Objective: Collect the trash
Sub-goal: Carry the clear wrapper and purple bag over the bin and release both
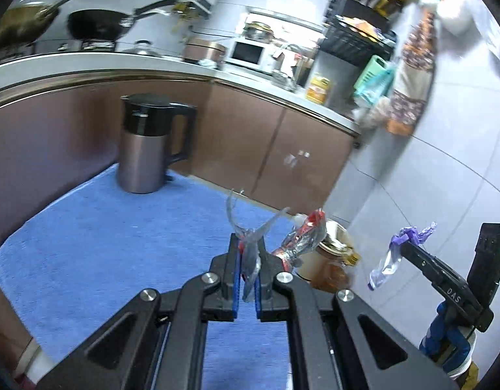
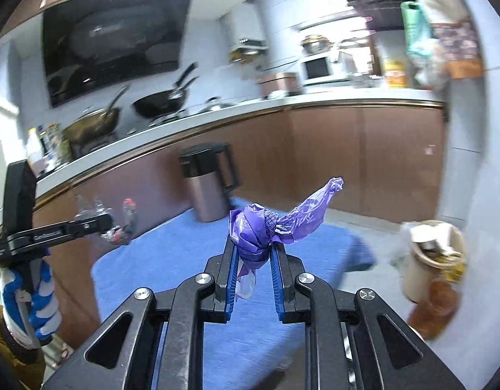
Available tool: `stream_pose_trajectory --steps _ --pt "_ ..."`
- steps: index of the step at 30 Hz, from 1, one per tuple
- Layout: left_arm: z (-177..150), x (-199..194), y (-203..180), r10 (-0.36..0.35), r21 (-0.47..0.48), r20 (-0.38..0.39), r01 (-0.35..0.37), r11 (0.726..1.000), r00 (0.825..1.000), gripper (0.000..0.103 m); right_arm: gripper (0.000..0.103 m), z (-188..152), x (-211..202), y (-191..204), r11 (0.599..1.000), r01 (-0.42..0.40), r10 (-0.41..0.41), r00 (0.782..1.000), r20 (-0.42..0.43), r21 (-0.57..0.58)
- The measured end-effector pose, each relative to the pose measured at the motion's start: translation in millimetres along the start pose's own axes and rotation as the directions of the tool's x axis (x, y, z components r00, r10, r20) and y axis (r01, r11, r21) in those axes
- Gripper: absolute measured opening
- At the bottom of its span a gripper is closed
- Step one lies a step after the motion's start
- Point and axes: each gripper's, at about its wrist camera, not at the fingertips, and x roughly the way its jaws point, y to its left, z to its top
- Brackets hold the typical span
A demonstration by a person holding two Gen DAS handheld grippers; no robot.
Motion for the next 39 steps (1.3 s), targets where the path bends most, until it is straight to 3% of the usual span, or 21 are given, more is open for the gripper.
stream_pose_trajectory --steps 5,10,14,17,19,27,32,36,39 --pt "-7 36 -50 -0.04 0.076 -0.056 0.045 0.996 0.998 0.006 0.019 -10 -18 -43 0.988 0.147 -0.147 0.989 0.003 0.038" --pt "-24 90 -99 -0.061 0.152 -0.159 0.086 0.985 0.985 0.006 0.019 -38 -6 -91 0.957 0.274 -0.268 0.961 -0.075 0.1" --pt "-53 146 -135 -0.089 0.186 -0.28 0.145 0.972 0.956 0.006 0.019 -73 16 -134 0.922 0.358 -0.328 0.925 -0.192 0.149" --pt "-76 191 -159 -0.094 0.19 -0.377 0.177 0.966 0.921 0.006 0.019 -108 39 -167 0.891 0.424 -0.365 0.881 -0.301 0.161" --pt "-92 219 -174 -0.099 0.189 -0.436 0.199 0.962 0.895 0.006 0.019 -127 52 -184 0.878 0.446 -0.368 0.861 -0.351 0.176" --pt "-141 298 -224 -0.056 0.261 -0.559 0.24 0.935 0.827 0.006 0.023 -183 83 -241 0.833 0.493 -0.338 0.813 -0.475 0.251" --pt "-154 326 -233 -0.089 0.229 -0.595 0.275 0.934 0.799 0.009 0.026 -205 96 -258 0.815 0.518 -0.333 0.786 -0.521 0.259" --pt "-161 340 -235 -0.111 0.198 -0.622 0.293 0.935 0.775 0.013 0.038 -217 99 -270 0.799 0.534 -0.33 0.773 -0.542 0.276" --pt "-164 344 -234 -0.111 0.191 -0.621 0.287 0.939 0.776 0.032 0.041 -223 101 -276 0.789 0.541 -0.325 0.77 -0.549 0.291"
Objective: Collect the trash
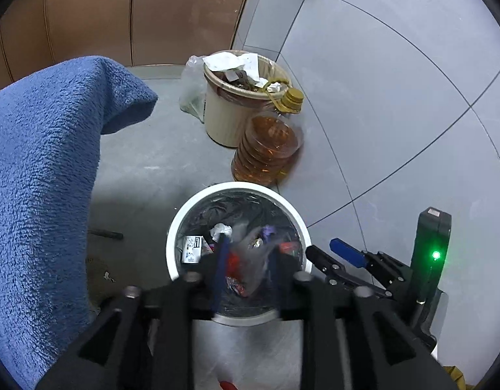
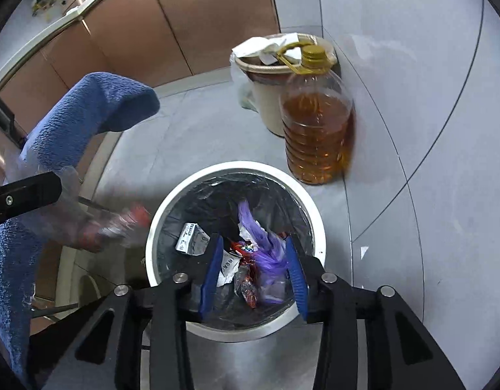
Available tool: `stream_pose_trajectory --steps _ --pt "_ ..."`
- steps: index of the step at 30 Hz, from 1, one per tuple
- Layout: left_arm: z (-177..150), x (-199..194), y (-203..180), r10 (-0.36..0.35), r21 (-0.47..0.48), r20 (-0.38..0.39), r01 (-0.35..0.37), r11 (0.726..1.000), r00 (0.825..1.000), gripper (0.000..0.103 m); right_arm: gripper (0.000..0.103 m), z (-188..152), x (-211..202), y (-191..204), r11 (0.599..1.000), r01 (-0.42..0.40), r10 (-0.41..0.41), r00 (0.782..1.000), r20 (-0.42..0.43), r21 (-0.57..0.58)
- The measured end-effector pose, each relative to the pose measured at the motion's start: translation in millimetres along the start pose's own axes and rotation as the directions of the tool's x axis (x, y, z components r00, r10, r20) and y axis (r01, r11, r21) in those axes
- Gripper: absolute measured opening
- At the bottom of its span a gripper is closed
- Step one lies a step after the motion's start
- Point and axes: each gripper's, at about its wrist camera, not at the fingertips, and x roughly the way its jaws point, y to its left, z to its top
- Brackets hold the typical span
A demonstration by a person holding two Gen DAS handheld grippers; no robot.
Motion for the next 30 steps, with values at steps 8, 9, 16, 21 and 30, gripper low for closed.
stream_pose_trajectory --steps 8,9,16,21,30 --pt "-6 -24 9 0.019 -0.019 0.057 -0.018 1.0 0.998 0.038 0.042 1 -9 2 1.0 -0.005 0.005 1.0 0.016 0.022" --pt "-7 -30 10 0.039 -0.018 0.079 -0.038 0.999 0.996 0.038 0.042 2 -14 4 1.0 -0.003 0.003 1.0 0.028 0.018" --pt "-21 -81 23 0.155 -0.042 0.23 -0.149 0.988 0.961 0.038 0.046 8 -48 27 1.0 0.01 -0.008 0.994 0.112 -0.023" --pt "-36 -119 36 0.218 -0.078 0.309 -0.203 0.976 0.926 0.038 0.051 9 -71 45 0.998 0.028 -0.018 0.987 0.162 -0.06" --pt "-69 -182 61 0.337 -0.163 0.421 -0.295 0.941 0.842 0.038 0.056 9 -113 90 0.992 0.024 0.007 0.97 0.241 -0.127"
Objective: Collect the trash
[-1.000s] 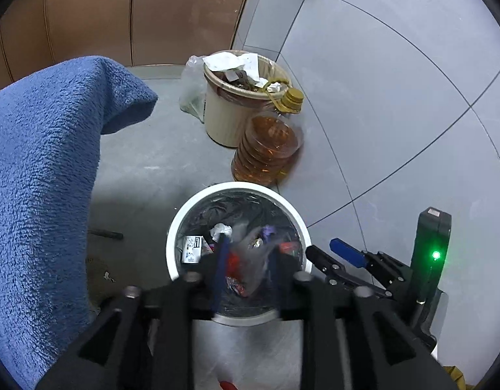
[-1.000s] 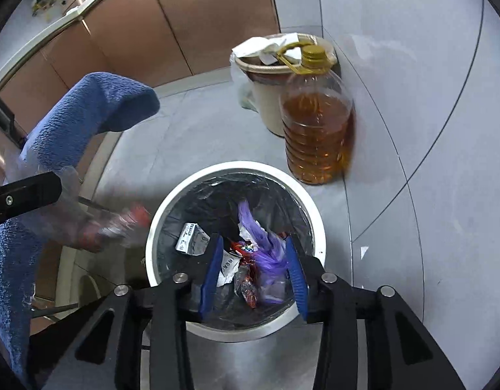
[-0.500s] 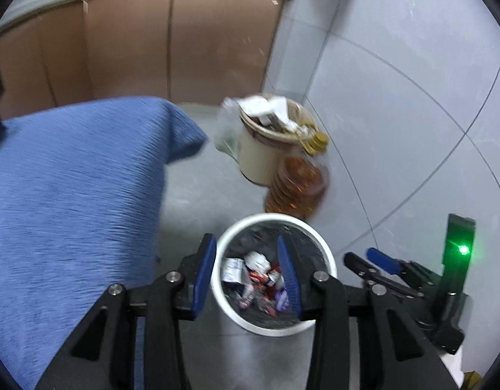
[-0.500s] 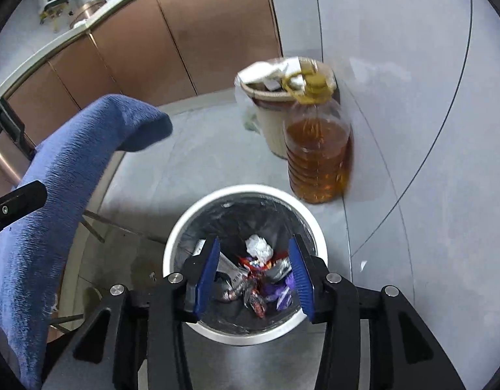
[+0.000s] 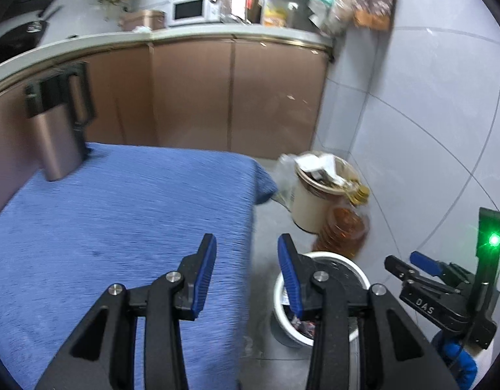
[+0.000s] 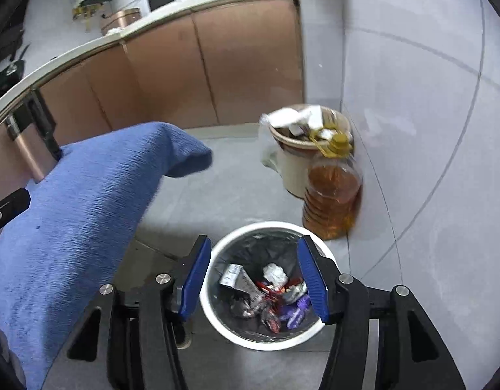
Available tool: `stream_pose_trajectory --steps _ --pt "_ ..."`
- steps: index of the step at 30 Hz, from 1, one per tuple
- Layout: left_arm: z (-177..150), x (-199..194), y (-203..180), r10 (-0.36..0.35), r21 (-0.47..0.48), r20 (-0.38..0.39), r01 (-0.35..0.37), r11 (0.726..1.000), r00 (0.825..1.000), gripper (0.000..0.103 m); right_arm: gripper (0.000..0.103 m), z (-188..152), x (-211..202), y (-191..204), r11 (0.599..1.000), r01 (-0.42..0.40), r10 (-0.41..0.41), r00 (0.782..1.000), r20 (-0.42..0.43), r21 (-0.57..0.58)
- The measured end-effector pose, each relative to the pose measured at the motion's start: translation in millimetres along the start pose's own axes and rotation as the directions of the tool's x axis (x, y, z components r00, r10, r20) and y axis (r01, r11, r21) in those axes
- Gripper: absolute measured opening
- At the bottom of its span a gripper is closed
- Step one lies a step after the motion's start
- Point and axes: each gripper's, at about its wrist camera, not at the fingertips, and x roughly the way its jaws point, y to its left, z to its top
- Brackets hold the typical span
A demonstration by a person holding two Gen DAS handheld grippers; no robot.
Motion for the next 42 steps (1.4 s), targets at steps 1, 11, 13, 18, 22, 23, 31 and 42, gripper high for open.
stream_pose_trajectory --steps 1,11,13,18,22,23,31,42 --pt "0 -7 7 0.014 -0.01 0.015 -0.014 1.0 1.0 0.038 0.056 2 -5 8 1.0 -0.006 0.006 1.0 0.011 -0.016" --pt "-3 -82 75 0.208 -0.122 0.156 -0.19 0.974 0.966 0.077 0.075 13 -62 93 0.981 -0.053 0.081 0.986 0.145 -0.186" --pt "-4 -94 82 0.234 -0.126 0.173 -0.214 0.969 0.957 0.077 0.081 14 -72 106 0.977 -0.053 0.09 0.982 0.169 -0.209" --pt "-9 -124 95 0.306 -0.127 0.219 -0.284 0.95 0.926 0.083 0.091 15 -97 130 0.967 -0.048 0.106 0.969 0.223 -0.248" --pt "-15 -146 99 0.349 -0.142 0.248 -0.323 0.936 0.904 0.083 0.094 14 -117 142 0.962 -0.033 0.109 0.956 0.272 -0.271" --pt "-17 -150 100 0.357 -0.142 0.253 -0.33 0.933 0.899 0.084 0.094 14 -121 144 0.961 -0.03 0.11 0.953 0.281 -0.274" --pt "-26 -182 104 0.418 -0.171 0.284 -0.383 0.908 0.863 0.092 0.098 9 -147 150 0.959 -0.022 0.118 0.936 0.333 -0.281" --pt "-32 -216 102 0.468 -0.215 0.325 -0.418 0.883 0.822 0.099 0.101 2 -171 144 0.959 -0.025 0.136 0.914 0.382 -0.281"
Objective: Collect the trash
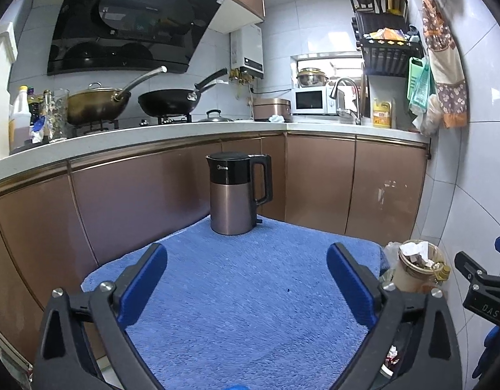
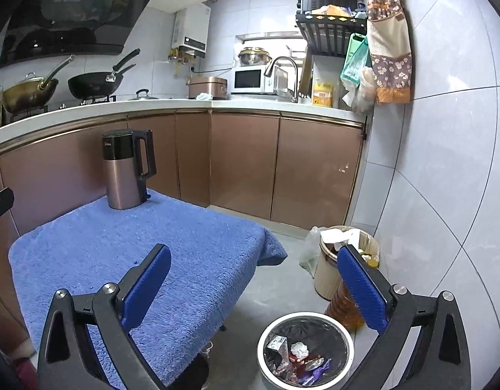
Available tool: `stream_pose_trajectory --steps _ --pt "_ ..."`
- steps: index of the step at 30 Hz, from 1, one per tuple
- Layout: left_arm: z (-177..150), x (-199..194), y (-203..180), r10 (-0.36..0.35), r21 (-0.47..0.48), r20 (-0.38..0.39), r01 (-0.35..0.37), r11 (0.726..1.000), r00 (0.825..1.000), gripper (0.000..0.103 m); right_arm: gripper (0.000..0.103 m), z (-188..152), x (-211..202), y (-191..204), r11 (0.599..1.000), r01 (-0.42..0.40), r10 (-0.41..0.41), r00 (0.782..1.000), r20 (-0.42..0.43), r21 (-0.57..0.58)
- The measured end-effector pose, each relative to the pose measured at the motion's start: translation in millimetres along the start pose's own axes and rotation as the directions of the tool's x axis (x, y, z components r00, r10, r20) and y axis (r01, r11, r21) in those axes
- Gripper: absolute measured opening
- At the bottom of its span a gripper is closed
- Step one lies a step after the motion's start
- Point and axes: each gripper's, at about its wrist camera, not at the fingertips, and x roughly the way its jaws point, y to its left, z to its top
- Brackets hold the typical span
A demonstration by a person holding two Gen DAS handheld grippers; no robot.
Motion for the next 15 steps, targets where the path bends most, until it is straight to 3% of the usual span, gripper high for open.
stream_pose_trajectory --steps 15 --pt "2 -25 7 0.024 -0.024 0.024 -0.024 0.999 0.999 0.099 0.103 4 -36 -6 1.0 0.025 -0.025 0.996 0.086 0.004"
